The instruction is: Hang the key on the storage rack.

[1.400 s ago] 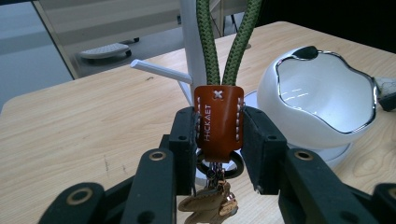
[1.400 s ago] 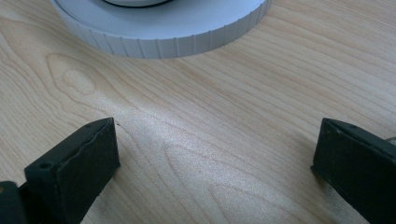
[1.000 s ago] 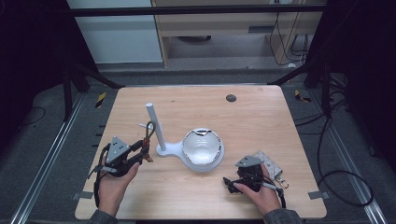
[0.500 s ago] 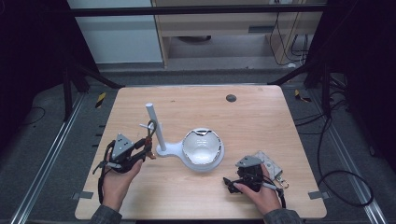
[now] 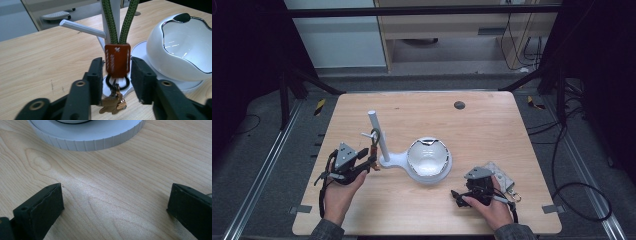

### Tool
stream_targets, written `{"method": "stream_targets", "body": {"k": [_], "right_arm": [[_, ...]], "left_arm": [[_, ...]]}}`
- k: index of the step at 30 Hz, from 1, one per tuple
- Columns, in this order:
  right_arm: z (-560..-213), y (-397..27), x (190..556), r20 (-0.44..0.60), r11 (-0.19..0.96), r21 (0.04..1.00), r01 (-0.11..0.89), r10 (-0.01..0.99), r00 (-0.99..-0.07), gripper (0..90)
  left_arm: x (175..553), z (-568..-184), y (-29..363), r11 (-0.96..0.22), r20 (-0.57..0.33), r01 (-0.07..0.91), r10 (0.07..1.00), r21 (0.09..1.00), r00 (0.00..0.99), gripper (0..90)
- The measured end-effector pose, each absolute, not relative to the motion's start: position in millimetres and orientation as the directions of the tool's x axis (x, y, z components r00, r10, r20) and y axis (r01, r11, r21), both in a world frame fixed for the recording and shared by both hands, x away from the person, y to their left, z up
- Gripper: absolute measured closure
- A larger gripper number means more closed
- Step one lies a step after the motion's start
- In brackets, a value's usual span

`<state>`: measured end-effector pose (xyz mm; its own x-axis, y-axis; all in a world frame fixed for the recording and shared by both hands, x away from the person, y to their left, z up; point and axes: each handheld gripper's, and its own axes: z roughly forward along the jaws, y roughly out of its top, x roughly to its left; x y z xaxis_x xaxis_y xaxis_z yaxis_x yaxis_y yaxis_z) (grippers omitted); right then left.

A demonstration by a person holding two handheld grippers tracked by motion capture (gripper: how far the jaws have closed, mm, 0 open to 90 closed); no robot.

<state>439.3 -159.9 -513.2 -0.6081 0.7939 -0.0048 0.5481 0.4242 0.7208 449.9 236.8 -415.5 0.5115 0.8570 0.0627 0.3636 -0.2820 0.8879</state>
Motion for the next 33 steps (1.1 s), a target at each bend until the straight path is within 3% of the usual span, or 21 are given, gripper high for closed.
{"method": "stream_targets", "body": {"k": [12,19,33], "right_arm": [[-513,-160,439,-0.005,0.425,0.721,0.548,0.794,-0.608,0.2],[-513,-160,439,-0.005,0.423,0.721,0.549,0.795,-0.607,0.2],[-513,-160,439,-0.006,0.424,0.719,0.551,0.796,-0.606,0.3]], "left_arm": [[450,-430,247,-0.304,0.053,0.441,0.867,0.845,0.496,32.4],[452,-446,265,-0.271,0.019,0.513,0.897,0.815,0.442,11.9],[458,-481,292,-0.253,-0.013,0.601,0.915,0.758,0.402,5.6]]}}
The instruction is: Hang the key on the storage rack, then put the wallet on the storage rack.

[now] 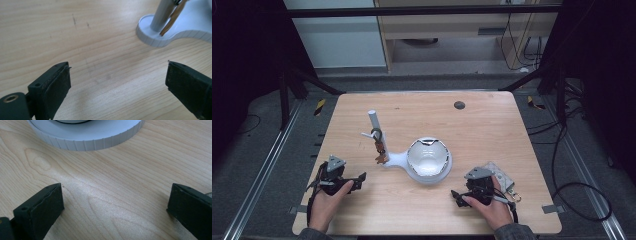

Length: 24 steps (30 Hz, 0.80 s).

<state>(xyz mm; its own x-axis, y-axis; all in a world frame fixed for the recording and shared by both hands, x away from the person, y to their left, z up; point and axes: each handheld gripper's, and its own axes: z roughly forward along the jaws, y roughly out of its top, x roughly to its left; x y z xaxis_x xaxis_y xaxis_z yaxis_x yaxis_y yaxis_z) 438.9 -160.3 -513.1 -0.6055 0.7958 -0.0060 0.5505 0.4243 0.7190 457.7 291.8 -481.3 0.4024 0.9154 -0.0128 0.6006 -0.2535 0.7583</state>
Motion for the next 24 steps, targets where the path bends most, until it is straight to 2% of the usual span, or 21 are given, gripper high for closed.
{"method": "stream_targets", "body": {"k": [5,6,7,9,10,15,20,23,24], "right_arm": [[-513,-163,439,0.004,0.421,0.725,0.545,0.789,-0.614,1.3],[-512,-163,440,0.006,0.42,0.726,0.544,0.788,-0.616,4.5],[-509,-164,440,0.017,0.415,0.724,0.552,0.788,-0.615,8.3],[-497,-167,439,0.024,0.396,0.751,0.529,0.784,-0.62,3.5],[-490,-170,438,0.025,0.393,0.757,0.523,0.781,-0.624,5.6],[-455,-180,436,-0.053,0.42,0.76,0.496,0.8,-0.597,6.3],[-431,-192,436,-0.081,0.43,0.737,0.521,0.822,-0.564,6.8],[-428,-205,438,-0.127,0.481,0.681,0.553,0.821,-0.557,7.6],[-429,-209,438,-0.11,0.473,0.67,0.572,0.825,-0.554,7.4]], "left_arm": [[466,-495,293,-0.267,-0.011,0.613,0.912,0.744,0.411,5.4],[468,-496,293,-0.276,-0.005,0.613,0.909,0.74,0.416,5.5],[471,-497,293,-0.284,0.001,0.611,0.907,0.739,0.421,5.6],[475,-501,292,-0.288,-0.001,0.617,0.906,0.733,0.424,5.6],[477,-503,292,-0.294,-0.002,0.62,0.902,0.727,0.431,5.7],[478,-508,293,-0.314,0.016,0.615,0.898,0.723,0.44,5.8],[475,-508,294,-0.317,0.021,0.615,0.898,0.722,0.439,4.7],[475,-508,294,-0.317,0.018,0.615,0.897,0.721,0.441,4.4],[474,-508,294,-0.316,0.018,0.616,0.898,0.722,0.44,4.4]]}}
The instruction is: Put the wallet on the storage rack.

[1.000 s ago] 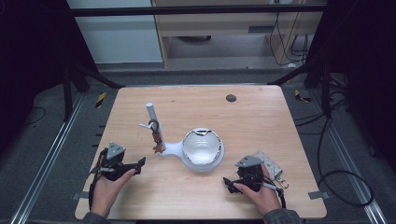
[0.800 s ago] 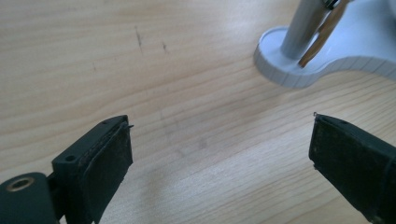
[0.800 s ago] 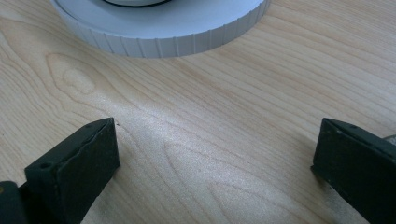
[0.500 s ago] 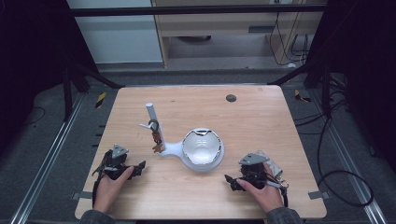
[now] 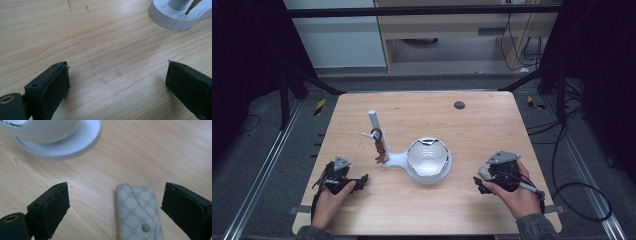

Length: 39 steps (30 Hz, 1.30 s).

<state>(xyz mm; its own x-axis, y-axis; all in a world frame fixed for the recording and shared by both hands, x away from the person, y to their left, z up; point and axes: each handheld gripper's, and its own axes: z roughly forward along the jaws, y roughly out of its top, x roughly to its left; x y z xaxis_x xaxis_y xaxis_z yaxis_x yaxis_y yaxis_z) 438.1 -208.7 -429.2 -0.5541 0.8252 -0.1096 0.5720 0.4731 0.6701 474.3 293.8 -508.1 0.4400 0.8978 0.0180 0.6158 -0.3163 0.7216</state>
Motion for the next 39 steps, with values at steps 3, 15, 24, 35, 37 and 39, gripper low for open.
{"method": "stream_targets", "body": {"k": [3,15,24,35,37,39], "right_arm": [[-432,-219,441,-0.097,0.483,0.639,0.599,0.823,-0.56,7.6],[-428,-232,457,-0.068,0.518,0.534,0.668,0.814,-0.577,9.8],[-429,-244,467,-0.059,0.551,0.442,0.708,0.805,-0.59,12.6],[-450,-258,471,-0.019,0.535,0.373,0.758,0.821,-0.571,14.7],[-454,-260,472,-0.009,0.533,0.366,0.763,0.822,-0.57,14.3],[-458,-261,471,-0.005,0.533,0.357,0.767,0.823,-0.569,14.1]], "left_arm": [[474,-508,293,-0.317,0.022,0.617,0.9,0.72,0.436,4.0],[474,-508,295,-0.318,0.002,0.614,0.889,0.723,0.458,1.4],[474,-509,293,-0.336,0.018,0.615,0.886,0.713,0.463,0.0],[474,-509,293,-0.337,0.018,0.614,0.885,0.713,0.465,0.0],[474,-509,293,-0.337,0.018,0.614,0.885,0.714,0.465,0.0],[474,-509,293,-0.337,0.018,0.614,0.885,0.714,0.465,0.0]]}}
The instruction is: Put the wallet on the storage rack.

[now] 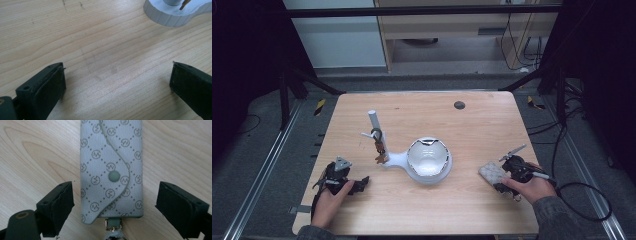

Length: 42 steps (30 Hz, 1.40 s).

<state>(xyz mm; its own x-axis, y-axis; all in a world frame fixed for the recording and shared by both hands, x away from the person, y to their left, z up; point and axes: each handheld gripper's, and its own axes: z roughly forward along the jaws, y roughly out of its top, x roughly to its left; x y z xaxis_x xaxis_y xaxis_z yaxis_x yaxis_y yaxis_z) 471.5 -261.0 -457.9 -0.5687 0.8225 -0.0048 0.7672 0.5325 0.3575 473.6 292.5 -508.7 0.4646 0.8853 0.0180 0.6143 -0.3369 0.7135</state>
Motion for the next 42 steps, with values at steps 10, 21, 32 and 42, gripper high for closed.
{"method": "stream_targets", "body": {"k": [10,21,32,42], "right_arm": [[-470,-267,468,0.017,0.53,0.332,0.78,0.824,-0.566,19.9],[-472,-267,468,0.035,0.53,0.324,0.783,0.821,-0.57,24.8],[-473,-264,471,0.022,0.557,0.298,0.775,0.808,-0.589,27.6],[-467,-264,469,-0.009,0.607,0.286,0.742,0.776,-0.631,31.5]], "left_arm": [[474,-509,293,-0.337,0.018,0.614,0.885,0.713,0.465,0.0],[474,-509,292,-0.338,0.018,0.614,0.885,0.713,0.466,0.0],[474,-509,293,-0.34,0.02,0.614,0.884,0.712,0.467,0.0],[474,-509,293,-0.341,0.02,0.615,0.884,0.711,0.467,0.0]]}}
